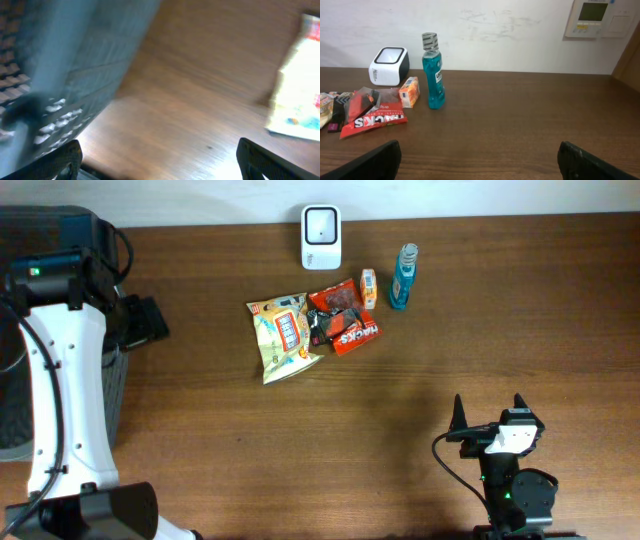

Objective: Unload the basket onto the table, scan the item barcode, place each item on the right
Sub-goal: 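Reach the left gripper toward the yellow snack bag on the table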

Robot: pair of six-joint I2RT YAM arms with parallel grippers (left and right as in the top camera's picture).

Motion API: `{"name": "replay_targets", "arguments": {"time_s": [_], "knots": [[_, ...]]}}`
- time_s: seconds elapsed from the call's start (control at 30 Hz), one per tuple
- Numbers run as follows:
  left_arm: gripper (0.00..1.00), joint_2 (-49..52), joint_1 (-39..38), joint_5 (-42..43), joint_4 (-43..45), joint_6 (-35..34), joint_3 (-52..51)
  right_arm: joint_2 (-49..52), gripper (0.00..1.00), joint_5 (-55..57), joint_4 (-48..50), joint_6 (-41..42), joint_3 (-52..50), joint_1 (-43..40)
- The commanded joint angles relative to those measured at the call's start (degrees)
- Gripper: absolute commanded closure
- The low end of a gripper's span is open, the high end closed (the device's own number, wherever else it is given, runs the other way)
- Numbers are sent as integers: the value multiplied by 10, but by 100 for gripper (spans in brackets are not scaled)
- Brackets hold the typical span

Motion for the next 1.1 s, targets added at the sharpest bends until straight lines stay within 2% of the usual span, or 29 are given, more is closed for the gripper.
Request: {"name": "replay_targets", "arguments": {"time_s": [0.0,0.1,0.13,0.67,0.83,0.9,0.97,1.07], "knots": [[2,-3,2,213,32,135,3,-2,1,7,-2,0,-4,-3],[0,-2,-12,358,60,231,3,-2,2,7,-2,0,-4,-3],[1,-2,-18,368,67,236,3,-2,1,7,-2,0,-4,-3],[1,16,-175,367,165,235,2,-2,2,7,-2,0,-4,-3],[1,17,-201,353,172,234,2,-2,2,7,-2,0,-4,-3],[1,17,-202,330,170,219,2,-2,2,7,-2,0,-4,-3],[1,17,-202,282,168,172,2,-2,2,7,-2,0,-4,-3],[1,17,-202,270,168,162,2,-2,1,7,-2,0,-4,-3]]}}
